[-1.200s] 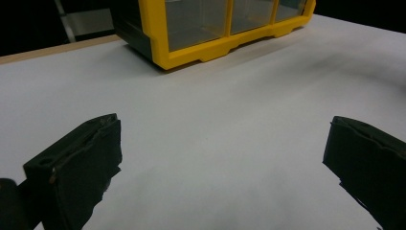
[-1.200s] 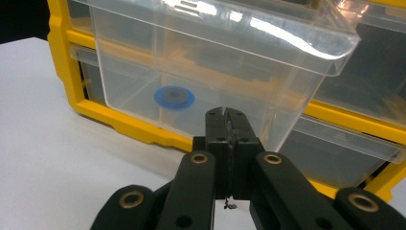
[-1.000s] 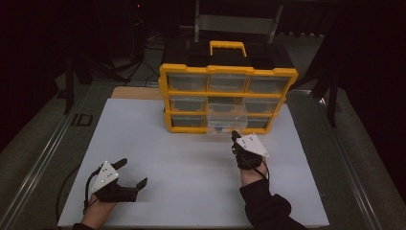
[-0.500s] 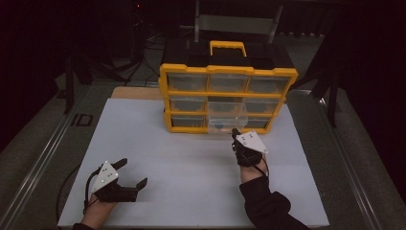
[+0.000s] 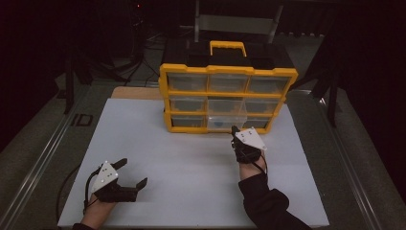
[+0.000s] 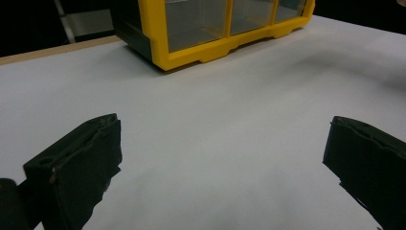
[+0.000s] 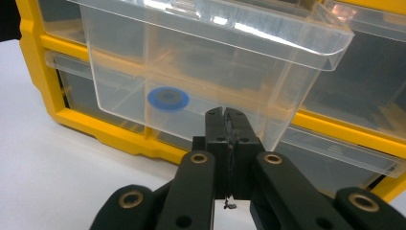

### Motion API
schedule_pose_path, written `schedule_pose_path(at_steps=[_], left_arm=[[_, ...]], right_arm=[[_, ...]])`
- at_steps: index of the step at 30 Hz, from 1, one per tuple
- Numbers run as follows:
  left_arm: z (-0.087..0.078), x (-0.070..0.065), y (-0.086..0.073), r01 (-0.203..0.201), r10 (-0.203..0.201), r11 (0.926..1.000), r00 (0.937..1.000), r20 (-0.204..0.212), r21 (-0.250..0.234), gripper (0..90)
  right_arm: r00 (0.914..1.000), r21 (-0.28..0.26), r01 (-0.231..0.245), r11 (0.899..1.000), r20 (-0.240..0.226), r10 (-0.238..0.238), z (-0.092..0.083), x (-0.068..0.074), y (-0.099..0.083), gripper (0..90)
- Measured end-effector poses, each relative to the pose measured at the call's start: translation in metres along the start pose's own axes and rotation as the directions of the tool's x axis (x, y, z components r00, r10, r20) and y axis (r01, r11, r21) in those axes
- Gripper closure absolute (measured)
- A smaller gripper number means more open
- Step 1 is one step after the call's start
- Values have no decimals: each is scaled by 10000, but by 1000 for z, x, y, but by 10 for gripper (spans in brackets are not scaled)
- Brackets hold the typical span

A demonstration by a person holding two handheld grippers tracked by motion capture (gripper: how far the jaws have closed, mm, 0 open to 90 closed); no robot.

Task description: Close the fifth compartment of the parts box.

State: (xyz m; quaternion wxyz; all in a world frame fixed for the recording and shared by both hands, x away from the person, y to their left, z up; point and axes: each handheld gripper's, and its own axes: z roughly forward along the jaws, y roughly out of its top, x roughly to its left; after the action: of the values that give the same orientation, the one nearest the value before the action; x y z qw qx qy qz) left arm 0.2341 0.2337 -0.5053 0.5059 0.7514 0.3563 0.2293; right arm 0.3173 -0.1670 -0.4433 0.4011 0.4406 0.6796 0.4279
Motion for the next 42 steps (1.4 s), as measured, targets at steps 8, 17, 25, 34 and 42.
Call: schedule_pose_path(at_steps=[8, 17, 25, 34, 42], left_arm=[[0, 0, 0, 12, -12, 10000, 10000, 12, -30, 0], [0, 0, 0, 21, -21, 10000, 10000, 3, -45, 0], [0, 0, 0, 28, -28, 10000, 10000, 12, -55, 0], [0, 0, 0, 39, -39, 10000, 10000, 20, -60, 0], [0, 0, 0, 51, -51, 10000, 10000, 22, -68, 0]], right_arm=[[10000, 30, -23, 10000, -68, 24, 4, -2, 3, 892], [10000, 6, -29, 10000, -57, 29, 9, -3, 7, 892], [10000, 46, 0, 10000, 17, 0, 14, -2, 7, 892], [10000, 157, -32, 9999, 46, 32, 20, -3, 8, 892], [9999, 155, -129, 9998, 59, 128, 26, -5, 10, 892]])
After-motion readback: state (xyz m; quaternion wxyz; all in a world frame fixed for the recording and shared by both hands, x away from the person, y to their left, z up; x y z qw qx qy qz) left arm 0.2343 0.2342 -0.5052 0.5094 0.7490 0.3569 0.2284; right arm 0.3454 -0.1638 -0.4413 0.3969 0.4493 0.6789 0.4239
